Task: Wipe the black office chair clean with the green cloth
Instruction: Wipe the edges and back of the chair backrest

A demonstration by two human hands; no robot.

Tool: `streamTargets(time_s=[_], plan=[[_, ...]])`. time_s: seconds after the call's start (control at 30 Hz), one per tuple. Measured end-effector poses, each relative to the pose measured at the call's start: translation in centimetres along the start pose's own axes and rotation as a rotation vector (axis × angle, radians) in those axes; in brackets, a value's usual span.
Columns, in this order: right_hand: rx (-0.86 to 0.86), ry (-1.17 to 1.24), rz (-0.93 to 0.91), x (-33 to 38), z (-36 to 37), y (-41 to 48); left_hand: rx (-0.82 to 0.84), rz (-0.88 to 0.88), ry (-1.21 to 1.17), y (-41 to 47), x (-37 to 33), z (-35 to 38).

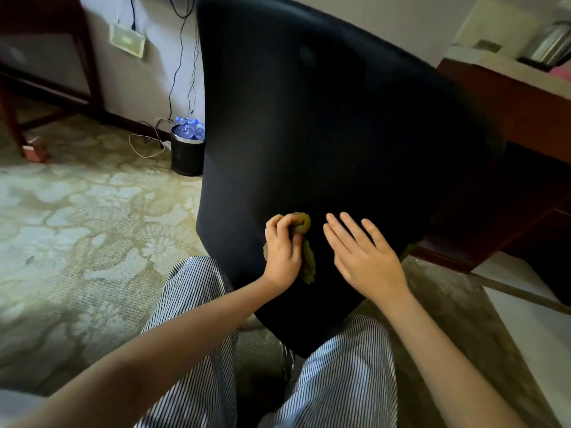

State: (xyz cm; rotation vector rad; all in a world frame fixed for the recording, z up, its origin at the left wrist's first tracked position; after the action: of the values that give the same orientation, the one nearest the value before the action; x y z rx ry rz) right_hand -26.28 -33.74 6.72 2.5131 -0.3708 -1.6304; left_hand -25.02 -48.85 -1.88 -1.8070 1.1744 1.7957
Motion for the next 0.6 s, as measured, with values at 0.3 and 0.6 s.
streamTargets(time_s=[0.3, 0.6], plan=[[-0.063, 0.175, 0.040, 0.5, -1.2, 2.1, 0.005, -0.020, -0.089, -0.2, -1.5, 1.4], [-0.109, 0.101, -0.103, 0.2, 0.7, 11.9, -0.188, -0.253, -0.212, 3.4, -3.0, 0.1]])
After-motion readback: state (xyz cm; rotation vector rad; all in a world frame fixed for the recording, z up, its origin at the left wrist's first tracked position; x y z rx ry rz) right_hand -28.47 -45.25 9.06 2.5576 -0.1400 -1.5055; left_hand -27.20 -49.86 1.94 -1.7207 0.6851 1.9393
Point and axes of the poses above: each hand's wrist, its own y-axis towards the middle knuckle, its own z-axis out of the palm, x = y × z, the point moved 1 cm from there along y, towards the middle knuckle, and after that the axes turned 13 degrees about -z, right-handed, at the moved point
